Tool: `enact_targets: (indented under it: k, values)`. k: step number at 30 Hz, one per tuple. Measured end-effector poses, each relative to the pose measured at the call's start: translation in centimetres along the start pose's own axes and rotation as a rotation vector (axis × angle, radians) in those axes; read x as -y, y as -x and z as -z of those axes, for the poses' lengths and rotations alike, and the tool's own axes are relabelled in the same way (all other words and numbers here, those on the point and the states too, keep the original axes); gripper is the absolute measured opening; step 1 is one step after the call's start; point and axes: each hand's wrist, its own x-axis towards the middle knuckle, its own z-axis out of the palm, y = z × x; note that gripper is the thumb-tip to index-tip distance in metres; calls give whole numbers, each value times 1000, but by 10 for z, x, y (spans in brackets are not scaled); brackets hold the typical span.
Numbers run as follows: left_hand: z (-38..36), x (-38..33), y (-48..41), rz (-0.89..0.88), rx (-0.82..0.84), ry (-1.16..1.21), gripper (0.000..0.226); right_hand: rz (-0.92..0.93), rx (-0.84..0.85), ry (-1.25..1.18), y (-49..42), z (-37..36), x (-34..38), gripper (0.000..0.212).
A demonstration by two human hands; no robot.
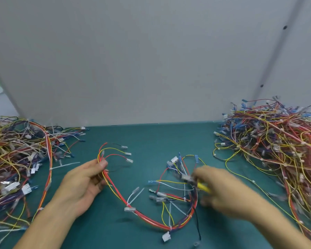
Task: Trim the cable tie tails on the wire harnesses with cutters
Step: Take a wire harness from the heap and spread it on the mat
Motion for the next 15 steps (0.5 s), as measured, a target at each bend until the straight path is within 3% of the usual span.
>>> enact_targets:
  k: [4, 8, 10, 12, 15]
  values:
    - [-2, -14, 8, 91, 67, 228, 19, 43, -93, -36, 2, -25, -2, 24]
    - [-3, -34, 19, 40, 131, 350, 15, 107, -133, 26, 13, -17, 0, 13]
    - [-3, -47, 24, -36, 103, 326, 9, 92, -200, 37, 23, 16, -2, 7]
    - [-2, -63, 27, -140, 47, 255, 4, 46, -238, 68, 38, 66, -3, 16]
    - [-1, -80, 23, -317, -77, 24, 7, 16, -196, 92, 55, 135, -3, 17]
